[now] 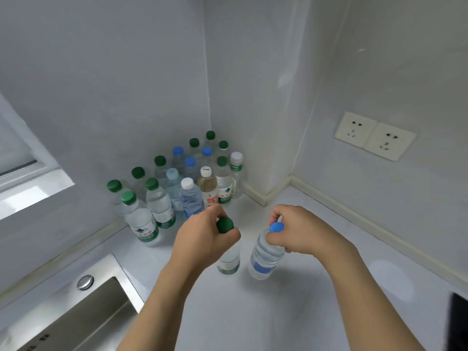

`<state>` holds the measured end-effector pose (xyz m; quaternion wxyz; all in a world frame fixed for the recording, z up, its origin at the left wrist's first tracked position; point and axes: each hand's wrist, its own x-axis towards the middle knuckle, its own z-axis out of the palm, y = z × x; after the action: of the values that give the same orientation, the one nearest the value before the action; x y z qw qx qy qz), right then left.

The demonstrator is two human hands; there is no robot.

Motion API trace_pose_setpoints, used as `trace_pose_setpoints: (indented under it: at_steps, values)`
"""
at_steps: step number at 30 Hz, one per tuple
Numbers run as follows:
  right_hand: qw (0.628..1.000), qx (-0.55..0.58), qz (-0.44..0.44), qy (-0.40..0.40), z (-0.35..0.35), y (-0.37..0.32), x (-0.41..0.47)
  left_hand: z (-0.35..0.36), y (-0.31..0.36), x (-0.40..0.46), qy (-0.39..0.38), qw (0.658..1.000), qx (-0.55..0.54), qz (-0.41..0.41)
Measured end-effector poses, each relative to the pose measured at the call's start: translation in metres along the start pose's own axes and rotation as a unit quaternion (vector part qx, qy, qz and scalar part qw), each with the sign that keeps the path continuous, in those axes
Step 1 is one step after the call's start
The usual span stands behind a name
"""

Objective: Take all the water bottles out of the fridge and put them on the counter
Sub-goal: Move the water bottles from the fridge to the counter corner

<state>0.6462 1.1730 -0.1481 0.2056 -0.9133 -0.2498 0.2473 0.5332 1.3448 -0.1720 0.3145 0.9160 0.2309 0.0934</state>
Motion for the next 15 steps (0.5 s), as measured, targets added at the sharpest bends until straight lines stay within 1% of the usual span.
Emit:
trace_pose_setpoints:
  at_steps: [6, 15]
  values:
    - [0.999, -0.029, -0.042, -0.019, 0.025, -0.058, 0.048, -0.035, -0.067, 0.029, 0.022, 0.999, -0.002, -0.041]
    - [0.991, -0.069, -0.097, -0.062, 0.071, -0.119, 0.104, -0.053, -0.140, 0.038, 0.031, 0.997, -0.001, -0.065]
